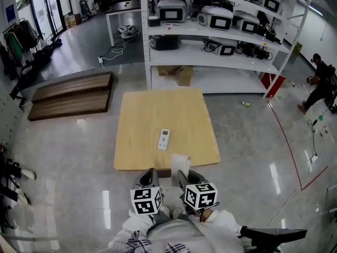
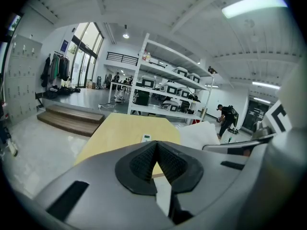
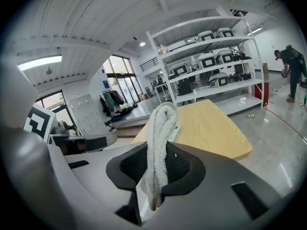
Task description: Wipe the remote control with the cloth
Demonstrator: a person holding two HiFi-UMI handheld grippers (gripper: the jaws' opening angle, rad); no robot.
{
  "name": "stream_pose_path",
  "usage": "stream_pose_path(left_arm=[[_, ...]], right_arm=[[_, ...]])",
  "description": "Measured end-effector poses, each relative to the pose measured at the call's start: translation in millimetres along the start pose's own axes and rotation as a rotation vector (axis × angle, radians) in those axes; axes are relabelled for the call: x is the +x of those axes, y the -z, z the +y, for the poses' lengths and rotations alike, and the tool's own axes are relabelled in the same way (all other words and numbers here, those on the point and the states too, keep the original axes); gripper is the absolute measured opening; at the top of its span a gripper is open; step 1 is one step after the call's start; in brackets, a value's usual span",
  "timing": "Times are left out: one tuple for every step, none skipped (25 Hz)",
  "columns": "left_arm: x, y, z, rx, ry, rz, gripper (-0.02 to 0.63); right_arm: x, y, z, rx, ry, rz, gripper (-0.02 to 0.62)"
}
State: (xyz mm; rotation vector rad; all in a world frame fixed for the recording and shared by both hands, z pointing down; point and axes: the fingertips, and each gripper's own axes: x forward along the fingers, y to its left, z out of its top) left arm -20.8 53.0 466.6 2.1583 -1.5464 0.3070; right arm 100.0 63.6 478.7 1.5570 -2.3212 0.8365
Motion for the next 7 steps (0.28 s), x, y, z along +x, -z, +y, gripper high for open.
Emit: stream_pose_path(left_arm=[[-0.2,0.5,-0.2,0.000,0.000,0.001,0.003],[-0.4,1.8,-0.4,0.000,-0.001,0.002,0.003],[-0.6,3.6,-0.6,-0.001,-0.002,0.004,0.003],[-0.6,5.4,-0.8,-0.002,-0.003,0.005,0.003],[-0.5,6.9,-0.9,-0.003,-0.004,0.006,0.003],[-0.5,8.1,-1.0,-0.004,-0.006,0.006,0.003],[-0.5,9.2,-1.0,-0.005,-0.007,0.006,0.003]], right_arm=[[-0.8,0.1,-0.3,0.001,0.001,0.000,0.089],[-1.7,0.8,-0.7,0.003,0.002,-0.001,0.089],[-2.6,2.0,-1.5,0.004,0.003,-0.001,0.089],[-3.4,3.2,-2.5,0.004,0.005,-0.002,0.089],[-4.1,4.3,-3.6,0.004,0.006,-0.002,0.089],[-4.7,5.2,-4.5,0.003,0.008,-0.002,0.089],[-5.3,6.1,-5.5,0.003,0.010,-0.002,0.089]])
